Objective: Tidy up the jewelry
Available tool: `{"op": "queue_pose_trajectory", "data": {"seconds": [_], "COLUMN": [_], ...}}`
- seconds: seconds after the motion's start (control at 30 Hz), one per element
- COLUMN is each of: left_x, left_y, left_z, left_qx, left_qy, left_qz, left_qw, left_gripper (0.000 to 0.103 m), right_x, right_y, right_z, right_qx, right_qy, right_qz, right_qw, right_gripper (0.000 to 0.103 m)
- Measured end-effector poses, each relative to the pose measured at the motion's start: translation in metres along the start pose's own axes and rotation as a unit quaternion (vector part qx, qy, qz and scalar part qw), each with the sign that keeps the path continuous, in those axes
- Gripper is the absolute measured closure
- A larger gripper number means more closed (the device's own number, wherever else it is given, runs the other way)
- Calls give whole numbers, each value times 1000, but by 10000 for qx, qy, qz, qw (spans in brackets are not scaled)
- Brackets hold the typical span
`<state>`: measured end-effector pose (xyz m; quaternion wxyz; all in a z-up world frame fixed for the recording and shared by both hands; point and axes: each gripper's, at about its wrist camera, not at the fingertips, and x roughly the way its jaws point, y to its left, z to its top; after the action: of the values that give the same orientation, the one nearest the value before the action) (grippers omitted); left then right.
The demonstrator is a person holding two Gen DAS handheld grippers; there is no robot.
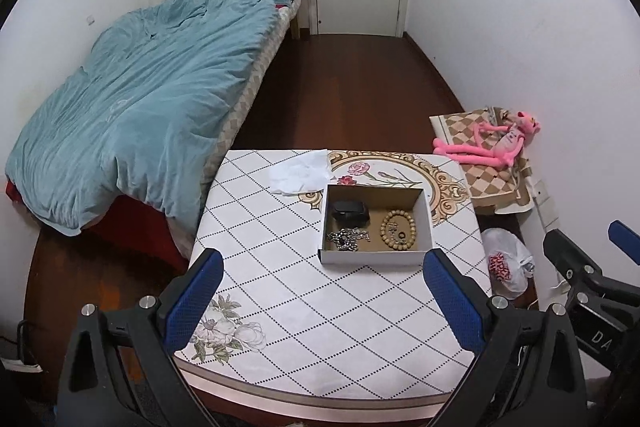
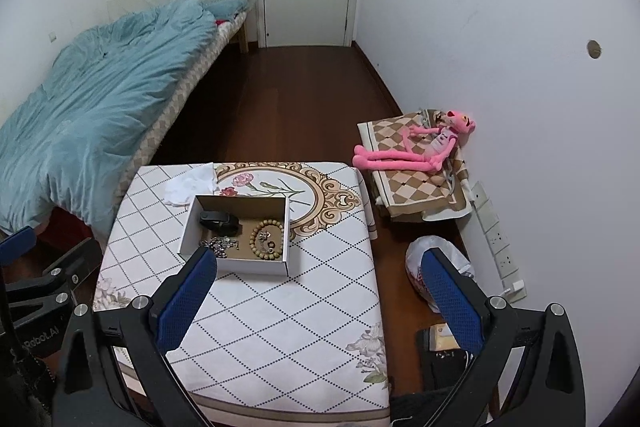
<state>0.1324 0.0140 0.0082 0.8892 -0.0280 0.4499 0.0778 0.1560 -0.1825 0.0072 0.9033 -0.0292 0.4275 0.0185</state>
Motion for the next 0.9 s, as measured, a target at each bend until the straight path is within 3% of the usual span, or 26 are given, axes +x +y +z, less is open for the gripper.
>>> {"op": "queue_pose_trajectory", "data": {"seconds": [0.33, 0.9], "left_x": [29, 32], "left_y": [5, 11], "left_z": [13, 17], "left_qx": [-19, 21], "left_qy": [326, 481], "left_qz": [-19, 27], "left_qw": [9995, 9988], "left_gripper": [1, 1], "right_x": [37, 48], "right_y": [8, 15], "right_z": [15, 21], "right_qx": [-80, -208], "right_qy": [413, 736], "right_qz": [50, 129], "right_qw": [9991, 9970], "right_gripper": [0, 0]}}
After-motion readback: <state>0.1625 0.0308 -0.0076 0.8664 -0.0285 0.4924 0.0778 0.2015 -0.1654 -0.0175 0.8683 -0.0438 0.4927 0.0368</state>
